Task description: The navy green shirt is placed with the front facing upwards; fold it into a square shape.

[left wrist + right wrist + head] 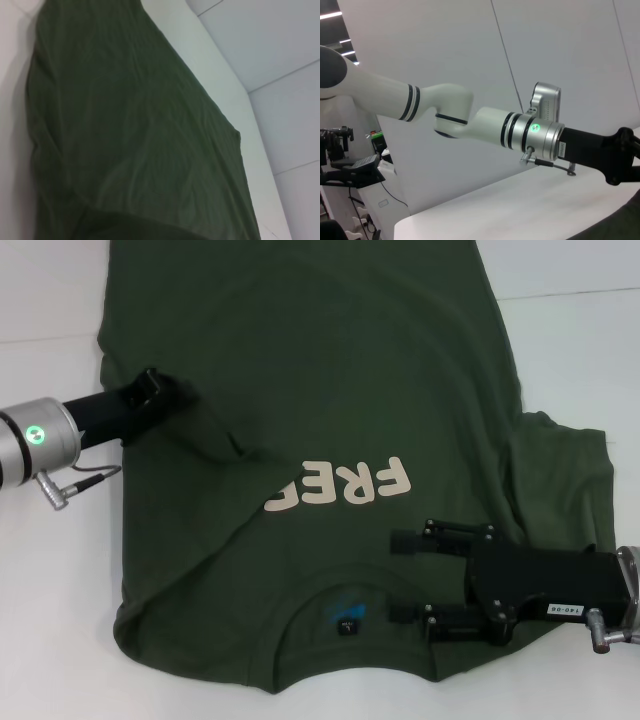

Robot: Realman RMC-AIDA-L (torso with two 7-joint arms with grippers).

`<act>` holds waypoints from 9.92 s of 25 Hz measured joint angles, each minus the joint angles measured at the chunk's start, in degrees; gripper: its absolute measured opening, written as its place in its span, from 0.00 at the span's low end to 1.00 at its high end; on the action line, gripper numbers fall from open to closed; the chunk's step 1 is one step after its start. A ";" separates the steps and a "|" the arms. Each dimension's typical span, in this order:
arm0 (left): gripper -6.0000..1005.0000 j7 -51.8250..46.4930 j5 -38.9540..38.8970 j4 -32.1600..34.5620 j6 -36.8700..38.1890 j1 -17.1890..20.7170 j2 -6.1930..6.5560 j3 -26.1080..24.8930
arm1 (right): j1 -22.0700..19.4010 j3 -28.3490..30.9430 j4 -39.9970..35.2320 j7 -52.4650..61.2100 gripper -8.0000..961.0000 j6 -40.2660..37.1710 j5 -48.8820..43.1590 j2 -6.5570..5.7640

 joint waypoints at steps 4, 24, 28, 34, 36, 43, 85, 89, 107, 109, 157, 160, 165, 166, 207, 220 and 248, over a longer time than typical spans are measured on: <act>0.14 -0.47 -0.13 -0.50 0.32 0.71 0.29 -0.02 | -0.01 -0.01 0.00 -0.03 0.85 0.02 0.07 0.00; 0.71 12.34 -3.55 13.56 36.34 13.82 1.94 -1.05 | -0.36 3.13 -2.30 2.83 0.85 -1.46 0.09 -0.52; 0.88 24.87 -1.84 17.66 42.36 18.42 0.39 -0.70 | -0.27 3.17 -3.85 5.12 0.85 -2.67 -0.18 -0.43; 0.94 54.22 -1.86 15.76 46.98 25.48 -2.74 -0.57 | -0.57 4.19 -5.12 6.72 0.85 -5.30 0.05 -0.41; 0.94 58.48 -2.16 13.81 48.00 26.46 -2.81 -1.69 | -1.03 4.25 -7.05 7.21 0.85 -6.25 -0.09 -0.39; 0.94 61.13 -2.35 12.18 49.48 27.48 -2.84 -3.56 | -3.68 4.57 -18.79 21.35 0.85 -6.41 -1.52 -1.23; 0.92 61.36 -4.63 12.35 50.45 27.00 -2.63 -5.76 | 6.60 18.99 -27.87 77.32 0.79 -1.97 -44.89 -12.38; 0.92 61.40 -4.66 12.35 50.39 27.00 -2.62 -5.77 | 6.80 19.03 -27.88 77.45 0.79 -1.91 -44.89 -12.45; 0.92 61.52 -4.68 12.40 49.63 27.28 -2.63 -5.76 | 6.31 19.24 -21.29 81.68 0.79 2.00 -44.95 -12.16; 0.92 61.53 -4.68 12.41 49.63 27.29 -2.63 -5.76 | 6.37 19.63 -20.02 82.35 0.78 2.43 -44.79 -12.34; 0.91 61.55 -4.76 12.23 48.61 26.57 -2.54 -5.76 | 8.26 19.15 -17.62 81.74 0.77 2.65 -44.85 -13.65; 0.91 61.59 -4.76 12.20 48.38 26.64 -2.54 -5.76 | 7.86 19.54 -16.62 81.57 0.77 2.63 -44.82 -13.63; 0.90 61.62 -4.77 12.17 48.26 26.57 -2.54 -5.68 | 7.15 19.89 -16.43 81.86 0.77 2.94 -44.77 -13.16; 0.90 61.62 -4.77 12.17 48.25 26.52 -2.54 -5.61 | 7.02 19.95 -16.39 81.87 0.77 3.07 -44.76 -13.05; 0.89 61.66 -4.67 12.26 48.55 26.65 -2.54 -5.68 | 7.17 20.46 -13.08 81.82 0.76 6.13 -44.64 -12.30; 0.89 61.66 -4.61 12.18 48.66 26.73 -2.54 -5.68 | 7.27 20.46 -11.96 81.79 0.75 6.78 -43.90 -12.33; 0.88 61.35 -4.68 12.23 48.77 26.68 -2.54 -5.67 | 7.25 20.00 -10.59 81.96 0.61 8.90 -44.06 -12.46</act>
